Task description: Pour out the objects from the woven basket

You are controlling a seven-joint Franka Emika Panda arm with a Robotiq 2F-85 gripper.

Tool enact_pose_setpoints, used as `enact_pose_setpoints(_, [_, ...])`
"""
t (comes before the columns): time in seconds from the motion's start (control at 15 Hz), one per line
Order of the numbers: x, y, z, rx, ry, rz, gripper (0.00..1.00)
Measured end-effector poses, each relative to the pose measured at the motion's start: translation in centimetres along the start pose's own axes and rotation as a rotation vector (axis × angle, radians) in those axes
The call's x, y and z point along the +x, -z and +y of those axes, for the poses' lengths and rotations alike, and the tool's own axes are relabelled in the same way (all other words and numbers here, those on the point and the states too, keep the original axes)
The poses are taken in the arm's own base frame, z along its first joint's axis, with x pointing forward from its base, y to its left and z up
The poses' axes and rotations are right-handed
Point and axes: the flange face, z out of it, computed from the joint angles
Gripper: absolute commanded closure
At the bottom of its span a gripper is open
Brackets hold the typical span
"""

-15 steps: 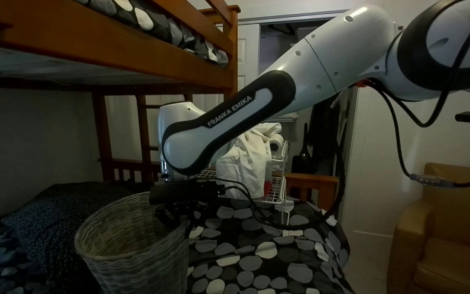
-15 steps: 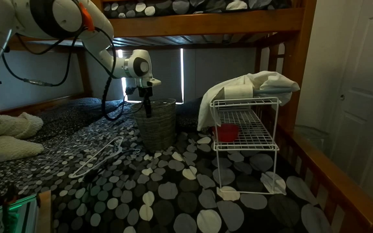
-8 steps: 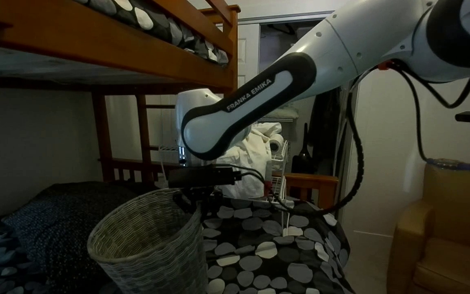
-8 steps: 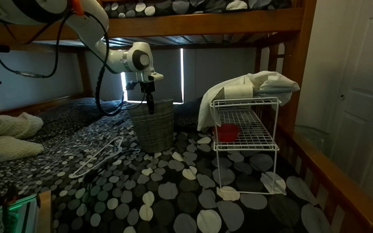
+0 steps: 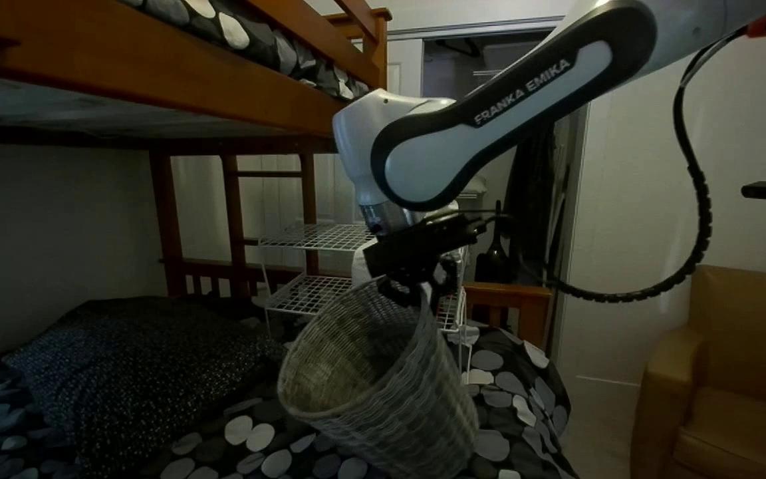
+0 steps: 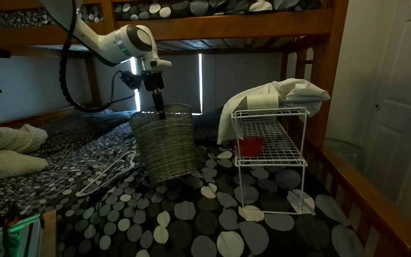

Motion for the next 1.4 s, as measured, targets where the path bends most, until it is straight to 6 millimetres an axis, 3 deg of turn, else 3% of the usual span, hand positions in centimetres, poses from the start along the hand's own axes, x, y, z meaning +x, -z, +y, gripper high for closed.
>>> enact_pose_setpoints(0.07, [-0.4,0.9,1.9,-0.068,-0.010,0.005,0.87])
enact_pose_setpoints(0.2, [-1.2,2.8,5.1,-0.178,-0.024,0.007,0.87])
enact_pose_setpoints(0.27, [-1.6,3.5,6.0,-0.196,-0.030,0.012,0.96])
enact_pose_setpoints(0.33, [-1.8,3.7,6.6,-0.202,-0.032,0.014,0.97])
enact_pose_setpoints(0.6, [-2.5,3.0,5.9,-0.312,0.025,0.039,0.97])
enact_pose_setpoints(1.0, [-1.2,6.7,5.4,-0.500,0.249,0.070,0.97])
enact_pose_setpoints(1.07, [-0.8,6.8,4.8,-0.491,0.307,0.077,0.87])
enact_pose_setpoints(1.2, [-0.1,6.2,3.7,-0.472,0.400,0.092,0.87])
enact_pose_setpoints(1.27, [0.1,5.7,3.3,-0.470,0.418,0.092,0.97])
enact_pose_setpoints(1.4, [0.1,5.1,2.7,-0.465,0.430,0.089,0.97])
